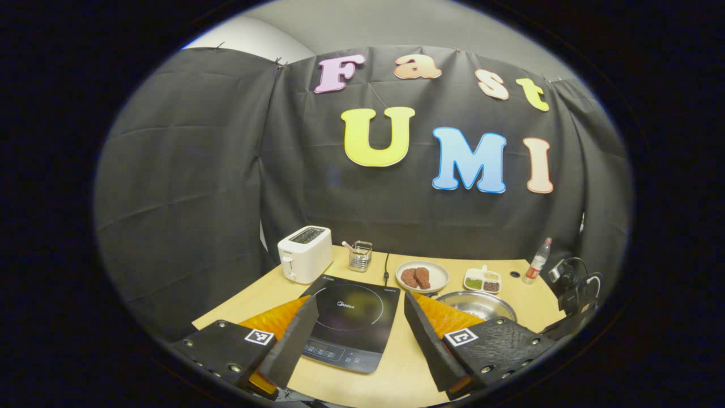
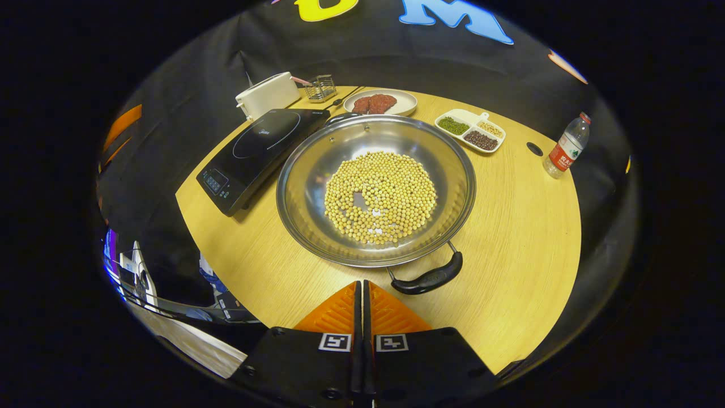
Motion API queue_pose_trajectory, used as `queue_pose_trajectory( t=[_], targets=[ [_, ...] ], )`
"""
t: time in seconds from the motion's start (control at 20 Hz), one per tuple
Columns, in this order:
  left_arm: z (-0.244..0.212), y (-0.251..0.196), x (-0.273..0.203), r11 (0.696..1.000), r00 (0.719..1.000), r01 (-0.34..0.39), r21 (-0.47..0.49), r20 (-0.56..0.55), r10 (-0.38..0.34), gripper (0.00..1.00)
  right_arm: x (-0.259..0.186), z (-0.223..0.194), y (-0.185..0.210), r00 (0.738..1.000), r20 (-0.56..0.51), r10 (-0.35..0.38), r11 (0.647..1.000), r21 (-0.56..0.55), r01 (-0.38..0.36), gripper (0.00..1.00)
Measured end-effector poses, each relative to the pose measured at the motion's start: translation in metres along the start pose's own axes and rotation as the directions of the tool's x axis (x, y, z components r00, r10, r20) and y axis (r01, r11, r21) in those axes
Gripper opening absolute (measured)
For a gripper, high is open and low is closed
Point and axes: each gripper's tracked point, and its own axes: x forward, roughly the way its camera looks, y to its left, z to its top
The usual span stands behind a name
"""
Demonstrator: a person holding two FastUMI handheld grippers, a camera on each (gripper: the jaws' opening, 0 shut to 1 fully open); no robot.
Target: First push the handle of the pot to place it horizontally, then grasp the pot with both hands and set it on the induction cooktop.
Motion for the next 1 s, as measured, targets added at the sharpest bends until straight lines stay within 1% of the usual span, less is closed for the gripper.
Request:
queue_pose_trajectory(
  t=[0.05,0.1,0.15,0.2,0.25,0.35,0.45,0.55,0.6,0.7,0.75,0.8,0.95,1.0],
  targets=[
    [-0.005,-0.007,-0.003,1.0,1.0,0.005,-0.006,-0.019,-0.005,0.96,0.004,0.001,0.001,1.0,-0.007,0.018,1.0,0.016,-0.018,0.02],
    [-0.009,-0.014,-0.005,1.0,0.999,0.013,-0.019,-0.032,-0.014,0.89,0.007,0.003,0.0,1.0,-0.007,0.026,0.999,0.021,-0.026,0.02],
    [-0.012,-0.019,-0.007,1.0,0.999,0.015,-0.025,-0.041,-0.016,0.9,0.012,0.003,-0.003,1.0,-0.008,0.028,1.0,0.013,-0.028,0.02],
    [-0.016,-0.021,-0.01,1.0,0.999,0.008,-0.022,-0.047,-0.009,0.93,0.016,0.003,-0.008,1.0,-0.01,0.026,1.0,0.002,-0.026,0.02],
    [-0.018,-0.021,-0.01,1.0,0.999,-0.006,-0.013,-0.053,0.006,0.93,0.02,0.002,-0.01,0.999,-0.022,0.033,0.999,-0.003,-0.033,0.02],
    [-0.024,-0.025,-0.012,0.999,0.997,-0.032,-0.006,-0.064,0.032,0.93,0.026,-0.003,-0.012,0.996,-0.057,0.071,0.997,0.012,-0.07,0.02],
    [-0.028,-0.035,-0.014,0.999,0.996,-0.048,-0.015,-0.071,0.046,0.93,0.027,-0.001,-0.015,0.993,-0.06,0.099,0.995,0.02,-0.098,0.02],
    [-0.031,-0.047,-0.013,0.998,0.996,-0.058,-0.02,-0.072,0.057,0.93,0.029,0.0,-0.024,0.995,-0.048,0.087,0.996,0.003,-0.087,0.02],
    [-0.033,-0.052,-0.013,0.998,0.996,-0.062,-0.022,-0.07,0.06,0.9,0.028,0.0,-0.029,0.996,-0.043,0.083,0.997,-0.005,-0.083,0.02],
    [-0.038,-0.066,-0.012,0.998,0.996,-0.06,-0.031,-0.073,0.058,0.9,0.028,-0.001,-0.04,0.996,-0.041,0.073,0.997,-0.014,-0.074,0.02],
    [-0.039,-0.073,-0.011,0.998,0.996,-0.056,-0.038,-0.073,0.053,0.93,0.027,-0.001,-0.047,0.997,-0.041,0.067,0.998,-0.017,-0.067,0.02],
    [-0.043,-0.078,-0.011,0.998,0.996,-0.051,-0.044,-0.075,0.048,0.9,0.025,0.0,-0.051,0.997,-0.037,0.069,0.997,-0.012,-0.07,0.02],
    [-0.049,-0.09,-0.01,0.999,0.996,-0.047,-0.027,-0.077,0.045,0.9,0.023,0.007,-0.06,0.996,-0.004,0.086,0.996,0.027,-0.086,0.02],
    [-0.051,-0.094,-0.009,0.999,0.996,-0.046,-0.024,-0.079,0.044,0.93,0.024,0.009,-0.063,0.997,0.001,0.083,0.996,0.036,-0.083,0.0]
  ],
)
